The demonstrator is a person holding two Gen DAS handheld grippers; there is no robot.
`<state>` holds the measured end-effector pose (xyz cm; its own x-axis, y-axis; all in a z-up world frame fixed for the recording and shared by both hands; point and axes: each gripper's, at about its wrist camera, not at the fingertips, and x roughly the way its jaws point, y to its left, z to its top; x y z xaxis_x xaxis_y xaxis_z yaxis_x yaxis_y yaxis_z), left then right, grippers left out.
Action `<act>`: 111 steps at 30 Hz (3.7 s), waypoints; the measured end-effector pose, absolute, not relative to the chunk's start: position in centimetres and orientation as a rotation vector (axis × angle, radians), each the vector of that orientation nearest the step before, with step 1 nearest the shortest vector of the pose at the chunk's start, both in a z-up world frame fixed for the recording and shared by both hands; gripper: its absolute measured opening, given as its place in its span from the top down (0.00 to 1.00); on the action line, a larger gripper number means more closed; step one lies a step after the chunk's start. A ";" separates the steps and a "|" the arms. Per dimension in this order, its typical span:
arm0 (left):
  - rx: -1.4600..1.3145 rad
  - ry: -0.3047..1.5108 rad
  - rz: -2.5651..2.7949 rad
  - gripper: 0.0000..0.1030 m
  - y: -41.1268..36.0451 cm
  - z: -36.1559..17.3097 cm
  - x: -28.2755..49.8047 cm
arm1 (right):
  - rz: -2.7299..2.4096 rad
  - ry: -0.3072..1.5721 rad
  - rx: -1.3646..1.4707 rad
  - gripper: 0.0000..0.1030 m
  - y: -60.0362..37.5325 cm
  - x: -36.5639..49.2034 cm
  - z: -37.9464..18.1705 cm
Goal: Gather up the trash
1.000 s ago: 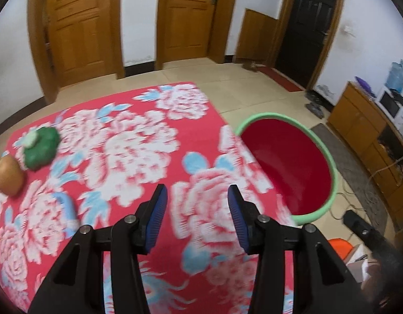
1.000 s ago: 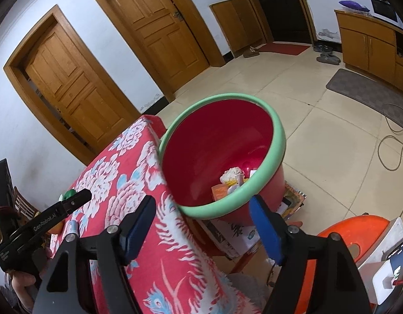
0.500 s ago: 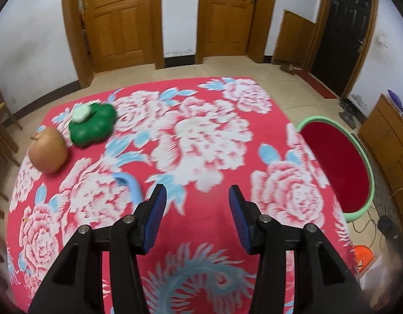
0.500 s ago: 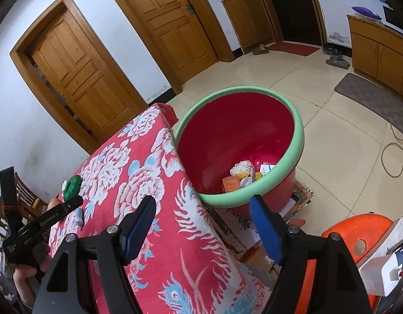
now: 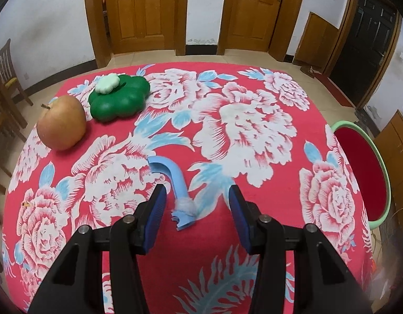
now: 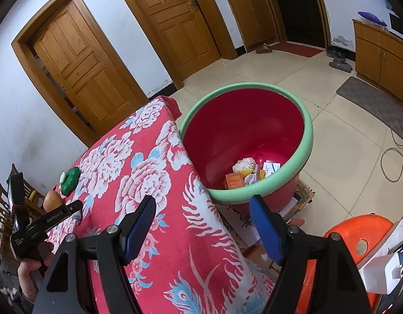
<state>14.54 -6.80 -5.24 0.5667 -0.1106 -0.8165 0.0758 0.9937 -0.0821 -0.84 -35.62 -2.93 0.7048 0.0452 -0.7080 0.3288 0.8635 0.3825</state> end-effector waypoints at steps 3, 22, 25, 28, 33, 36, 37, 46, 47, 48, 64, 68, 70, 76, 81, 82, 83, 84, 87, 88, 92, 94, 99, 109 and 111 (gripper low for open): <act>-0.048 0.973 -0.116 0.52 -6.6 -5.7 14.7 | -0.167 0.786 0.513 0.26 -35.5 -0.7 -3.0; -0.019 0.954 -0.106 0.85 -6.4 -6.6 14.9 | -0.166 0.801 0.504 0.26 -35.1 -0.3 -3.3; -0.028 0.948 -0.125 0.85 -6.4 -6.5 14.8 | -0.167 0.800 0.504 0.26 -35.2 -0.3 -3.3; -0.046 0.933 -0.161 0.85 -6.5 -6.1 14.6 | -0.168 0.798 0.504 0.26 -35.1 -0.3 -3.4; -0.051 0.884 -0.230 0.85 -7.4 -4.3 13.5 | -0.171 0.790 0.502 0.26 -35.0 -0.2 -3.6; -0.054 0.866 -0.269 0.85 -8.0 -3.3 13.0 | -0.172 0.787 0.507 0.26 -35.2 -0.3 -3.7; -0.054 0.860 -0.277 0.85 -8.3 -2.9 12.8 | -0.171 0.786 0.509 0.26 -35.2 -0.3 -3.8; -0.025 0.840 -0.396 0.85 -12.8 -1.0 12.4 | -0.193 0.764 0.542 0.26 -36.8 -1.0 -3.5; -0.016 0.839 -0.412 0.85 -13.7 -0.9 12.4 | -0.199 0.760 0.547 0.26 -37.2 -1.1 -3.5; -0.004 0.837 -0.430 0.85 -14.6 -0.8 12.4 | -0.204 0.756 0.550 0.26 -37.4 -1.3 -3.4; 0.113 0.846 -0.694 0.85 -27.5 -2.4 12.9 | -0.309 0.732 0.615 0.26 -41.9 -3.5 -4.2; 0.154 0.846 -0.731 0.85 -30.0 -3.3 13.6 | -0.324 0.731 0.640 0.26 -42.8 -3.8 -4.6; 0.167 0.847 -0.732 0.85 -30.7 -3.7 13.9 | -0.330 0.729 0.646 0.26 -43.1 -3.9 -4.8; 0.147 0.871 -0.711 0.62 -30.8 -4.0 14.1 | -0.338 0.729 0.657 0.26 -43.6 -4.0 -5.0; 0.134 0.864 -0.673 0.52 -29.7 -3.6 13.6 | -0.331 0.726 0.655 0.26 -43.3 -4.2 -4.9; 0.131 0.864 -0.667 0.51 -29.5 -3.4 13.6 | -0.326 0.725 0.652 0.26 -43.2 -4.2 -4.8; 0.127 0.861 -0.657 0.48 -29.1 -3.3 13.4 | -0.324 0.723 0.650 0.26 -43.1 -4.2 -4.7; 0.118 0.855 -0.646 0.46 -28.5 -3.1 13.3 | -0.320 0.721 0.646 0.26 -42.9 -4.2 -4.6; 0.106 0.842 -0.615 0.43 -27.2 -2.5 12.8 | -0.306 0.716 0.640 0.26 -42.5 -4.3 -4.2; 0.105 0.838 -0.601 0.43 -26.5 -2.3 12.6 | -0.303 0.714 0.636 0.26 -42.3 -4.4 -4.0; 0.084 0.828 -0.560 0.42 -24.1 -1.5 11.9 | -0.285 0.702 0.615 0.26 -41.5 -4.8 -3.1; 0.062 0.824 -0.533 0.42 -22.6 -1.0 11.4 | -0.271 0.693 0.598 0.26 -40.8 -5.0 -2.5; 0.035 0.804 -0.465 0.40 -19.0 0.2 9.8 | -0.236 0.677 0.562 0.26 -39.1 -5.4 -1.2; 0.001 0.770 -0.246 0.38 -10.8 2.6 5.5 | -0.132 0.647 0.485 0.26 -34.3 -6.6 1.7; -0.007 0.776 -0.217 0.38 -9.4 2.9 4.7 | -0.114 0.639 0.470 0.26 -33.4 -6.8 2.3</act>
<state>4.72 -9.35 2.89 0.6922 -0.1972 -0.6943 0.1919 0.9776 -0.0863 -6.84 -33.36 2.29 0.8005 0.0398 -0.5981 0.2446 0.8892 0.3866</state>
